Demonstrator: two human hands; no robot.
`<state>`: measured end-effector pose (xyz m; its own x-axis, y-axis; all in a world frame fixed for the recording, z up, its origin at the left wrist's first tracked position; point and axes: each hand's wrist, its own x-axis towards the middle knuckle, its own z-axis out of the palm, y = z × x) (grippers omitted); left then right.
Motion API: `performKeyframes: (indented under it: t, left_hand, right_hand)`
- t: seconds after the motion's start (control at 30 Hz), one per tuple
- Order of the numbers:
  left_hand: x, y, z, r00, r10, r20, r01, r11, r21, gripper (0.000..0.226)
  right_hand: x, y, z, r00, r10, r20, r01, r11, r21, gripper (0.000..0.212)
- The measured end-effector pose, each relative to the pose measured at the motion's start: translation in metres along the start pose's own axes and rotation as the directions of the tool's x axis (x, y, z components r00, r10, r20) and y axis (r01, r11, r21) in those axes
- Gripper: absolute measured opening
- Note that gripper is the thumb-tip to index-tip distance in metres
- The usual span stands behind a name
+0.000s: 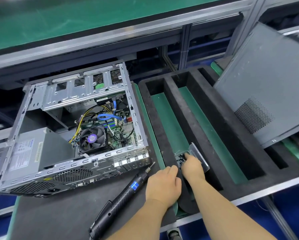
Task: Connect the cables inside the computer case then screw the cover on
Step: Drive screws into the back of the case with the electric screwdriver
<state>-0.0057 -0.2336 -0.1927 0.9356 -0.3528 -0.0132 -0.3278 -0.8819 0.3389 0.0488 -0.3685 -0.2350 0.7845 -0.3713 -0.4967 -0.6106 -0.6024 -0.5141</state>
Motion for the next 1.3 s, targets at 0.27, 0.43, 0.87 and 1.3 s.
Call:
performKeyframes:
  t: [0.27, 0.43, 0.87, 1.3]
  left_hand:
    - [0.000, 0.001, -0.005, 0.995, 0.010, -0.098, 0.000, 0.995, 0.099, 0.008]
    - [-0.001, 0.002, -0.004, 0.997, -0.007, -0.078, 0.014, 0.997, 0.081, 0.009]
    - [-0.001, 0.002, -0.004, 0.998, -0.036, -0.059, 0.039, 0.998, 0.044, 0.008]
    - [0.000, 0.000, -0.004, 1.000, -0.021, -0.017, 0.022, 0.999, 0.041, 0.009]
  right_hand:
    - [0.005, 0.007, 0.001, 0.998, -0.042, -0.055, 0.045, 0.998, 0.039, 0.047]
    - [0.005, 0.007, -0.002, 0.997, -0.058, -0.050, 0.058, 0.998, 0.010, 0.042]
    - [0.016, -0.003, -0.002, 0.993, -0.114, -0.010, 0.111, 0.981, -0.162, 0.024]
    - [0.007, -0.012, -0.001, 0.998, -0.050, -0.048, 0.054, 0.994, 0.095, 0.023]
